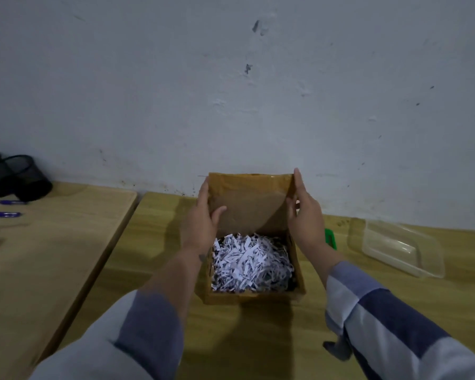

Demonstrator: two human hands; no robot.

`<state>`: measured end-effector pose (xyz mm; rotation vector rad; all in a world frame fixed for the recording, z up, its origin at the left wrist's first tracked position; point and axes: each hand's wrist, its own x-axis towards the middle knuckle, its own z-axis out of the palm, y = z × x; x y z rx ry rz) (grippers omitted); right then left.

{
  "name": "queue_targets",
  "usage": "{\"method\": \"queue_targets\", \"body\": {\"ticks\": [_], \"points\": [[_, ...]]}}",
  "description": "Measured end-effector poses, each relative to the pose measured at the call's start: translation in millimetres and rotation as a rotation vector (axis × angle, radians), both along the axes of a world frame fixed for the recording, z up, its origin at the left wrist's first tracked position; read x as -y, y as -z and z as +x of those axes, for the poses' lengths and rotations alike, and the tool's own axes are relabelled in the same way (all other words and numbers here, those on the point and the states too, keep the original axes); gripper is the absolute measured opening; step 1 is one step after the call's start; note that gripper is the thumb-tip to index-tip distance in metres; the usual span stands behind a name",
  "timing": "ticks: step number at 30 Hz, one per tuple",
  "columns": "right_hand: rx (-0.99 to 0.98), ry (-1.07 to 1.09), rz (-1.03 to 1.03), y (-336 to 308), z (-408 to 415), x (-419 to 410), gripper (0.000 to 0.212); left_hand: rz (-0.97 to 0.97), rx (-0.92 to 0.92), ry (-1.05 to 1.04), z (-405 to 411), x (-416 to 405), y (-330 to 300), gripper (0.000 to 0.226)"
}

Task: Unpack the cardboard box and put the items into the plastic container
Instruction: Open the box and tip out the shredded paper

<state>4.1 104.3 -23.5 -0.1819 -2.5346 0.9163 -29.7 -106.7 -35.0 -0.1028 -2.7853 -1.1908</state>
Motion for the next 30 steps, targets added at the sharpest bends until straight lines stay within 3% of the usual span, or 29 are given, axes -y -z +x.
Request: {"method": "queue_targets", "body": {"ticks": [5,10,16,21,24,27,30], "points": [[0.231,-0.069,-0.099,26,-2,-5,0.075,-0.059,0.073,0.011,2,-4,20,0.083],[0.237,-0.014,-0.127,39,5,-4,0.066,-0.05,0.059,0.01,3,-4,24,0.082],[0.275,0.083,-0.153,43,24,-3,0.041,-0.088,0.119,0.044,18,6,35,0.048],[0.392,0.111,-0.211,44,36,4,0.035,-0.159,0.236,0.102,30,16,36,0.041],[0.46,0.099,-0.169,40,38,7,0.037,-0.2,0.278,0.175,31,23,35,0.045],[0.516,0.066,-0.078,35,44,8,0.044,-0.363,0.258,0.241,37,26,27,0.054],[0.332,0.053,0.075,27,63,13,0.045,-0.35,0.084,0.284,53,30,11,0.06]]}}
